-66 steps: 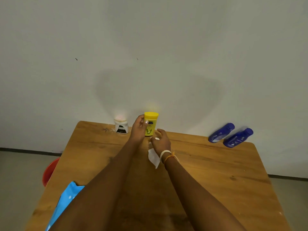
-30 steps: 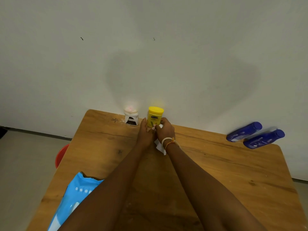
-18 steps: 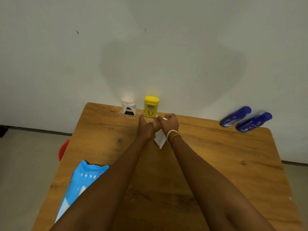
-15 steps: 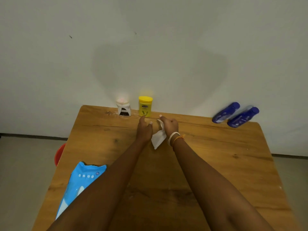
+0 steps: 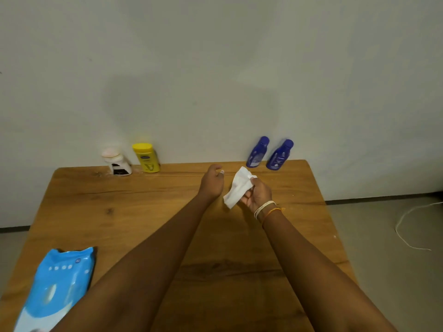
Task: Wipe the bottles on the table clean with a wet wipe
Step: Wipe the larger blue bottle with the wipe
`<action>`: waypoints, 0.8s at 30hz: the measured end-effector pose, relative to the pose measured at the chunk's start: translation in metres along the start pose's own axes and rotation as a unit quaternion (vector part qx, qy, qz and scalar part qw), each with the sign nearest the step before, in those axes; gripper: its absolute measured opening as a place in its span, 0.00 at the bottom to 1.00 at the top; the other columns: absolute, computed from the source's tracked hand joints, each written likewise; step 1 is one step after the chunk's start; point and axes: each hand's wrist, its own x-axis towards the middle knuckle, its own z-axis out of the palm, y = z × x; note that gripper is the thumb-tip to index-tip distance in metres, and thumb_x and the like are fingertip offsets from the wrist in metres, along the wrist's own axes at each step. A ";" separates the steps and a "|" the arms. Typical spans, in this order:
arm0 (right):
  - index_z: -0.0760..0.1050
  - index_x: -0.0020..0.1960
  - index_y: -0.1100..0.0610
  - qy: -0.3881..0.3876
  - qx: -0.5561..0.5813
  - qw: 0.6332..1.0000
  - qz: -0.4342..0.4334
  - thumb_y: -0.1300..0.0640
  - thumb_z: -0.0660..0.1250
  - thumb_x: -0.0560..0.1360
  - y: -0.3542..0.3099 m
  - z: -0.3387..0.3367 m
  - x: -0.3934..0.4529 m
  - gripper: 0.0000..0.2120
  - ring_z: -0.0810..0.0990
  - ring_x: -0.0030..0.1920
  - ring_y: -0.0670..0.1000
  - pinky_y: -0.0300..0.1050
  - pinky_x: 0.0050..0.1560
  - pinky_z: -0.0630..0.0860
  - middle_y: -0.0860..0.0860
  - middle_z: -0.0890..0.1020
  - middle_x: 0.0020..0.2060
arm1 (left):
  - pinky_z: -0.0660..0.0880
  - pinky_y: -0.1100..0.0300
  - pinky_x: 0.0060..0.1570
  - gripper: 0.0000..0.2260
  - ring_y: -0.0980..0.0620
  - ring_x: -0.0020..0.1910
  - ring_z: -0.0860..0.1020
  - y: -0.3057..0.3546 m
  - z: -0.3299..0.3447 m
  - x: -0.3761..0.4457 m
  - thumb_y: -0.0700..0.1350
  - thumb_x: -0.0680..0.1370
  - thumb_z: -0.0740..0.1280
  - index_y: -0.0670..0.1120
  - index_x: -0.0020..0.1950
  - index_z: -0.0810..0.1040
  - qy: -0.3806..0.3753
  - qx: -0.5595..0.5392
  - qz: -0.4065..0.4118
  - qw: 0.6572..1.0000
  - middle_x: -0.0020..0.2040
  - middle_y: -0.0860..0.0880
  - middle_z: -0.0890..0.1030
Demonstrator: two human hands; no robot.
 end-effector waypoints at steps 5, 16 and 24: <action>0.69 0.64 0.56 -0.008 0.055 0.998 0.007 0.54 0.61 0.79 -0.039 -0.042 0.027 0.15 0.79 0.52 0.59 0.64 0.56 0.74 0.57 0.79 0.57 | 0.72 0.53 0.62 0.17 0.44 0.64 0.73 0.024 0.057 0.017 0.47 0.82 0.58 0.46 0.71 0.66 -0.032 0.029 -0.020 0.999 0.69 0.43 0.71; 0.69 0.63 0.58 -0.001 -0.027 1.000 0.014 0.61 0.71 0.71 -0.057 -0.085 0.093 0.23 0.77 0.54 0.61 0.63 0.60 0.73 0.58 0.78 0.56 | 0.72 0.62 0.50 0.24 0.46 0.59 0.75 0.036 0.125 0.088 0.42 0.75 0.71 0.42 0.67 0.66 0.054 -0.005 -0.042 0.998 0.64 0.43 0.75; 0.69 0.62 0.58 -0.010 -0.029 0.997 0.070 0.64 0.69 0.71 -0.064 -0.105 0.106 0.21 0.74 0.55 0.61 0.64 0.60 0.71 0.58 0.76 0.55 | 0.69 0.71 0.38 0.20 0.52 0.50 0.76 0.024 0.148 0.094 0.44 0.72 0.74 0.44 0.60 0.72 0.135 -0.033 0.004 0.990 0.54 0.49 0.77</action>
